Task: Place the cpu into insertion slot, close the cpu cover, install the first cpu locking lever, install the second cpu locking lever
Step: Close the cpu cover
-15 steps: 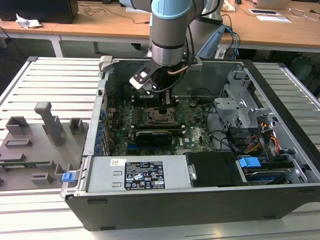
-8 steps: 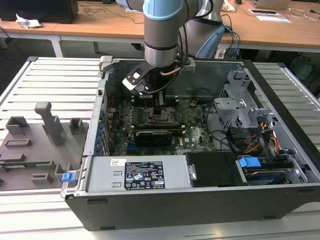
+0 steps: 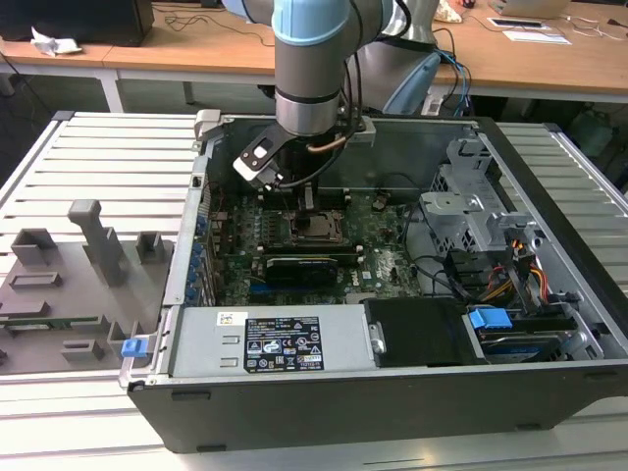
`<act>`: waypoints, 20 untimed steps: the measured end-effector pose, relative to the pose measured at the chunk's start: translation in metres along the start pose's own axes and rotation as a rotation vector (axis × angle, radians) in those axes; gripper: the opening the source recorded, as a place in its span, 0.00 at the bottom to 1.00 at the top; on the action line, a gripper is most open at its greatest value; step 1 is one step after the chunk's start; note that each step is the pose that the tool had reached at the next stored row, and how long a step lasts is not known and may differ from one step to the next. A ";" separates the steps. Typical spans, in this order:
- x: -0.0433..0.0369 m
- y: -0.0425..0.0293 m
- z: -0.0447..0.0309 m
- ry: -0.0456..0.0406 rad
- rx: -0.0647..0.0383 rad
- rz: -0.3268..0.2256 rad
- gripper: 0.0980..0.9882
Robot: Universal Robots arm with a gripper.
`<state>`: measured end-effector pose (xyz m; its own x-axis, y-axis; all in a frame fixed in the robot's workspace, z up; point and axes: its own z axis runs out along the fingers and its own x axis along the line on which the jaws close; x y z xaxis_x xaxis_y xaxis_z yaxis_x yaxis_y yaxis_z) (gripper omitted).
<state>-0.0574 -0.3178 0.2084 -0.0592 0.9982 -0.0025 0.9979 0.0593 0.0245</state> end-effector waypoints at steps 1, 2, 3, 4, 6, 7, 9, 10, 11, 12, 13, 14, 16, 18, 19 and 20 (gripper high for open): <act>0.0000 0.0000 0.0006 0.0001 0.000 0.000 0.01; 0.0000 0.0000 0.0013 0.0000 0.000 0.000 0.01; 0.0000 -0.0001 0.0016 -0.0001 0.000 0.000 0.01; 0.0000 0.0000 0.0019 -0.0001 0.000 0.000 0.01; 0.0003 0.0016 0.0022 0.0006 0.000 0.000 0.01; 0.0005 0.0018 0.0022 0.0006 0.000 0.000 0.01; 0.0011 0.0023 0.0022 0.0007 0.000 0.000 0.01; 0.0016 0.0023 0.0019 0.0007 0.000 0.000 0.01; 0.0021 0.0024 0.0007 0.0005 0.000 0.000 0.01; 0.0023 0.0025 -0.0005 0.0006 0.000 0.000 0.01; 0.0025 0.0026 -0.0027 0.0006 0.000 0.000 0.01; 0.0026 0.0026 -0.0039 0.0006 0.000 0.000 0.01; 0.0026 0.0035 -0.0041 0.0007 -0.001 0.000 0.01; 0.0023 0.0084 -0.0041 0.0007 0.000 0.000 0.01; 0.0021 0.0109 -0.0040 0.0006 0.000 0.000 0.01; 0.0020 0.0132 -0.0040 0.0006 0.000 0.000 0.01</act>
<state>-0.0445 -0.3151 0.2127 -0.0593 0.9982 -0.0019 0.9979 0.0594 0.0247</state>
